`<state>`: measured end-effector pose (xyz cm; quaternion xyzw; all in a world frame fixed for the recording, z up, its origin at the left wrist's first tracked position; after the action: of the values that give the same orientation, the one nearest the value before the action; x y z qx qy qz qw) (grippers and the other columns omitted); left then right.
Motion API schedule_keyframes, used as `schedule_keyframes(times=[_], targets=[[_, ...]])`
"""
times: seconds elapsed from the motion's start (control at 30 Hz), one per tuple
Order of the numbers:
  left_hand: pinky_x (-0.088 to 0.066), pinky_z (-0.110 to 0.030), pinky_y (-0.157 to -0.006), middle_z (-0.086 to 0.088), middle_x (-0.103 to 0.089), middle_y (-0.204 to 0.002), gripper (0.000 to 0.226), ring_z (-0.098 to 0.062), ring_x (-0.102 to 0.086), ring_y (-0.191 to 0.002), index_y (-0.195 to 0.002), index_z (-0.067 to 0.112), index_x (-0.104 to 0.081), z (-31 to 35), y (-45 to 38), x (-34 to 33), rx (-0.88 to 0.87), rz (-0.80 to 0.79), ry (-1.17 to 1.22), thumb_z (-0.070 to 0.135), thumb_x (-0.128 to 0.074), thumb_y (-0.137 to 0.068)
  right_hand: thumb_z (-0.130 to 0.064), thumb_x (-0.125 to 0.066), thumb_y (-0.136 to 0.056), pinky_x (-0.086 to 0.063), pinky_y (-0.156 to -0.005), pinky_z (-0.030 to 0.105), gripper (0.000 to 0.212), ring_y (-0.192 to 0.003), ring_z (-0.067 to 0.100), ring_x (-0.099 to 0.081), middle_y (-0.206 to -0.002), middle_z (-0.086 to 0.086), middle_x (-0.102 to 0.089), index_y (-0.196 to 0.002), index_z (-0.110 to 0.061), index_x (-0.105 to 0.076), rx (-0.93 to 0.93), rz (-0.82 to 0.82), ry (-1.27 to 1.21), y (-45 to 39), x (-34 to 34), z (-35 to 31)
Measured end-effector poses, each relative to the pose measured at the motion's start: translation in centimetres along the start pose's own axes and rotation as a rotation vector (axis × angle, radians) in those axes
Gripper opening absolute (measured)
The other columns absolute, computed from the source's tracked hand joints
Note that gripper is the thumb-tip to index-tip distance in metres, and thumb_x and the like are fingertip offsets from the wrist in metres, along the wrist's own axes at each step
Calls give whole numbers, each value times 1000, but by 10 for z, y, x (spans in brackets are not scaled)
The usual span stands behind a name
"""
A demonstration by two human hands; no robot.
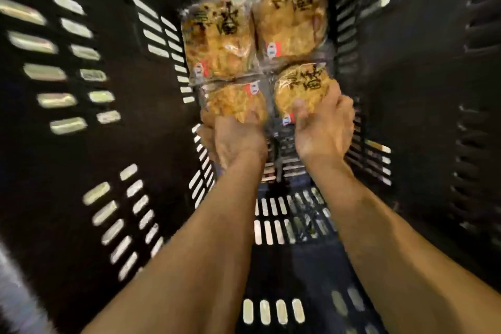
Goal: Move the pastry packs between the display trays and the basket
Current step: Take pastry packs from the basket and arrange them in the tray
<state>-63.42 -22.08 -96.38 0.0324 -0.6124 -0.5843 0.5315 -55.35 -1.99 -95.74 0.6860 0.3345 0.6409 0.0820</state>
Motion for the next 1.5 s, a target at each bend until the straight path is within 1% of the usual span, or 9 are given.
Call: schedule_keyframes(times=[0.23,0.33,0.5,0.7,0.8,0.97,1.1,1.2,1.5], targets=[[-52,-44,-91,-7,-61,-114,57,-26,-61,-104,-119,13,-53,-27,-6,-9,159,-62,128,51,-76,-84,-49,-65,-94,-45,-97,42,66,-113,33,-54,-137,13,-39,-143,-15,-36,-170,-97,-74,-3,-12,2],[-53,-35,-74,-1,-67,-91,46,-17,-65,-79,-108,13,-57,-31,-4,-11,158,-111,181,47,-77,-84,-47,-63,-95,-41,-106,45,76,-127,33,-49,-148,12,-39,-154,-19,-24,-201,-120,-138,-1,-18,3],[-55,-35,-75,7,-61,-95,38,-9,-61,-79,-101,32,-47,-23,2,0,65,-69,168,36,-81,-83,-52,-77,-82,-35,-111,49,95,-132,35,-46,-143,16,-47,-153,-18,-24,-244,-95,-111,-9,-13,1],[-55,-24,-63,12,-54,-87,43,-3,-59,-76,-112,22,-40,6,14,29,-58,-52,170,20,-77,-89,-30,-82,-84,-45,-81,37,53,-97,20,-53,-116,1,-50,-119,-21,-44,-165,-111,-337,11,6,-7],[-56,-47,-87,6,-62,-98,48,-22,-64,-96,-114,22,-44,31,50,62,-179,-31,98,29,-81,-85,-26,-75,-90,-46,-79,36,40,-98,24,-63,-104,0,-64,-111,-21,-41,-101,-118,-447,41,47,-18],[-55,-34,-82,13,-68,-84,41,7,-67,-82,-110,26,-52,108,175,159,-419,-140,238,17,-82,-83,-27,-74,-91,-48,-80,38,35,-85,10,-64,-89,-14,-64,-107,-27,-42,19,-16,-638,134,220,-43],[-53,-26,-82,19,-66,-95,45,-1,-66,-93,-107,33,-52,205,314,277,-724,-186,248,23,-86,-78,-24,-76,-90,-51,-79,30,35,-84,-10,-62,-92,-16,-64,-112,-27,-48,67,211,-875,229,409,-66],[-53,-22,-84,17,-67,-107,48,2,-66,-97,-116,30,-54,282,443,360,-956,-307,284,24,-85,-79,-23,-76,-90,-58,-86,36,36,-96,-2,-65,-99,-18,-66,-114,-31,-50,131,425,-1020,319,557,-68],[-54,-22,-88,14,-69,-107,51,-1,-68,-102,-119,28,-55,318,832,435,-1558,-760,180,24,-86,-79,-4,-72,-90,-50,-74,14,38,-79,-9,-63,-96,-11,-66,-115,-23,-50,157,1014,-1156,612,823,84]])
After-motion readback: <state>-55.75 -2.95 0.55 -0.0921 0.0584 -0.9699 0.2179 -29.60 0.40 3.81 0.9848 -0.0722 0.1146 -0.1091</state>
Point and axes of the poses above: each hand's wrist, its own y-axis away from the middle knuckle, its own x-axis out of the back of the hand, z = x × y, the point moved 10 cm from there along -y, towards the middle knuckle
